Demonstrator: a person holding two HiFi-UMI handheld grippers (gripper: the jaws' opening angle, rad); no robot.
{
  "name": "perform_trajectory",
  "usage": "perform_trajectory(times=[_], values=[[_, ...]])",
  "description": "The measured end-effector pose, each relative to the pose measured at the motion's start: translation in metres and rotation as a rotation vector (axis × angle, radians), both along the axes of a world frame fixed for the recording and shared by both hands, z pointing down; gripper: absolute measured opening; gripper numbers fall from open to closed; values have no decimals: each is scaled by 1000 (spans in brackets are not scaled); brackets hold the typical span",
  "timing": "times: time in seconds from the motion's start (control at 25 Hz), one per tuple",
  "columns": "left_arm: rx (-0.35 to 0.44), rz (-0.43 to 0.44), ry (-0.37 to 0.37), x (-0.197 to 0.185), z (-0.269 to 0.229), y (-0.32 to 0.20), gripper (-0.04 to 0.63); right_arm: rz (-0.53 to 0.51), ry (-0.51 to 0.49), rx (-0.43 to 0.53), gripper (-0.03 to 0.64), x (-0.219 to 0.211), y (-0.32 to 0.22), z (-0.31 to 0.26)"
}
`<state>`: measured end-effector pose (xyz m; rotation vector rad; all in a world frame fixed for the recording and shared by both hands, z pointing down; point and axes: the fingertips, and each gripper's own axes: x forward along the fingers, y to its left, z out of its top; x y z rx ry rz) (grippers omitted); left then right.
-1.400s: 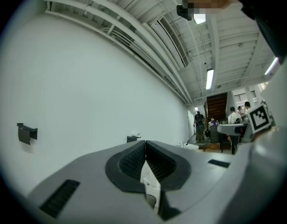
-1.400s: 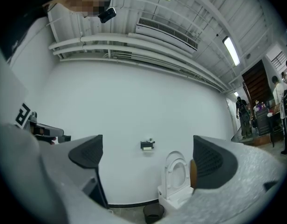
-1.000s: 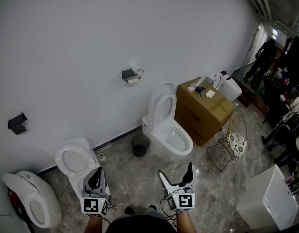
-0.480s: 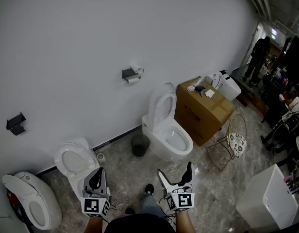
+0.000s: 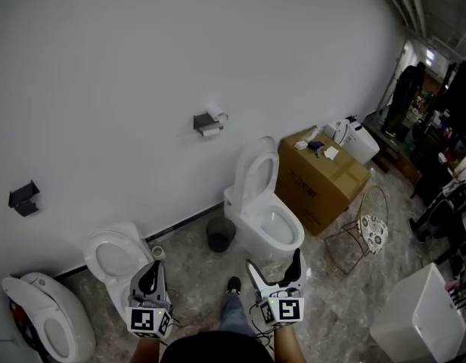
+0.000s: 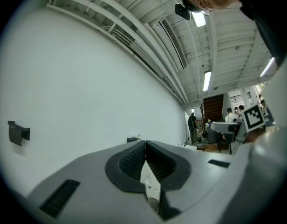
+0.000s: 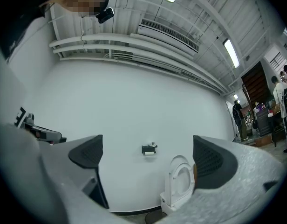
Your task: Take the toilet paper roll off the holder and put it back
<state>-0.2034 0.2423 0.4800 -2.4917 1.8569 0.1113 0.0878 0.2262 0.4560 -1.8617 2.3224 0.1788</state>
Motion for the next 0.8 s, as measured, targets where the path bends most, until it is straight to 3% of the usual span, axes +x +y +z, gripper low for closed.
perform_trajectory(times=[0.56, 0.8], values=[[-12, -57, -31, 18, 13, -133, 3, -52, -15, -10, 580, 20, -151, 7], [-45, -100, -14, 44, -10, -202, 3, -76, -18, -28, 580, 43, -228, 7]])
